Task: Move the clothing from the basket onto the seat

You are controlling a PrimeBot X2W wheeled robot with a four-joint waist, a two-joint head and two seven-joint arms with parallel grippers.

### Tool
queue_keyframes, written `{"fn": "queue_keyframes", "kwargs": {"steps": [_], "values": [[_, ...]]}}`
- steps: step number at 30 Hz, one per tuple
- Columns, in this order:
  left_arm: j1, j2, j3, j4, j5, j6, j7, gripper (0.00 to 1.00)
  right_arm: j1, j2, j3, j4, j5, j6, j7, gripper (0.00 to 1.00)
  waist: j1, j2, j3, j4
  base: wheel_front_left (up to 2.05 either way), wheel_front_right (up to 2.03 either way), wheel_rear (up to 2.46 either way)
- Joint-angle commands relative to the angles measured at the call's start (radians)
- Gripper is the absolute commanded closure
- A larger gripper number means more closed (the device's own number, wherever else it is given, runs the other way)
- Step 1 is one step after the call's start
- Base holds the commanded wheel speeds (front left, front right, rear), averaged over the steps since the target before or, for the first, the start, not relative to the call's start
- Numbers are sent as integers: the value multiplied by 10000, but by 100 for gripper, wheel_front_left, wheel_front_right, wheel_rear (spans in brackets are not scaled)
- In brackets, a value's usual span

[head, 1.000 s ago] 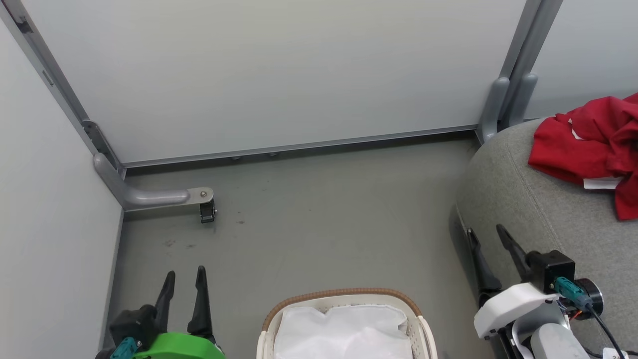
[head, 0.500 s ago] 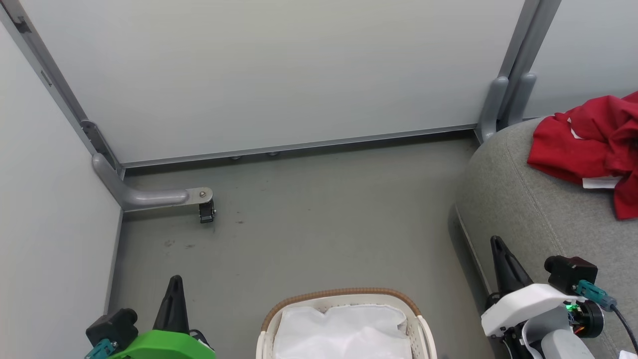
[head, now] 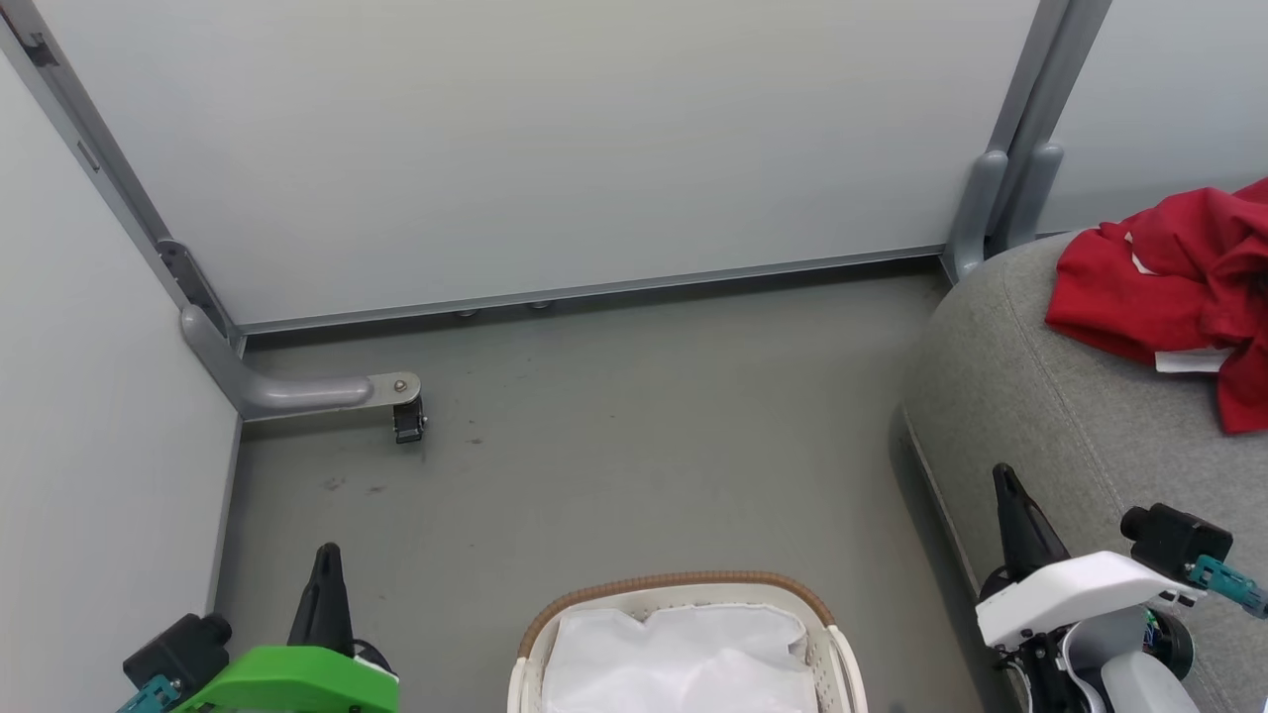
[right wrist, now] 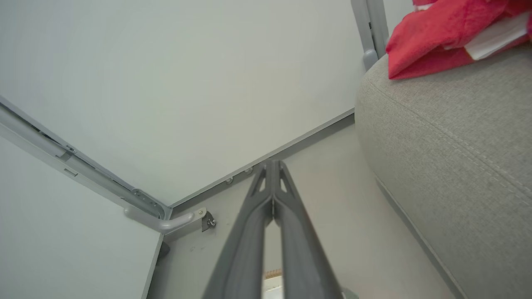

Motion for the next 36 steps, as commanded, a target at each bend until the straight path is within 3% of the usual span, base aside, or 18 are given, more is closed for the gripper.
{"fn": "queue_keyframes", "kwargs": {"steps": [1,36], "values": [[-351,20,97,-175,-348,-43,97,100,-47,-60,-64,-207,398,-1,94,100,0,0,1,-3,0,0,0],[-687,29,807,-508,-4171,-237,1236,100,53,-93,-462,-651,4845,-4,1230,100,0,0,25,-87,0,0,0]]}}
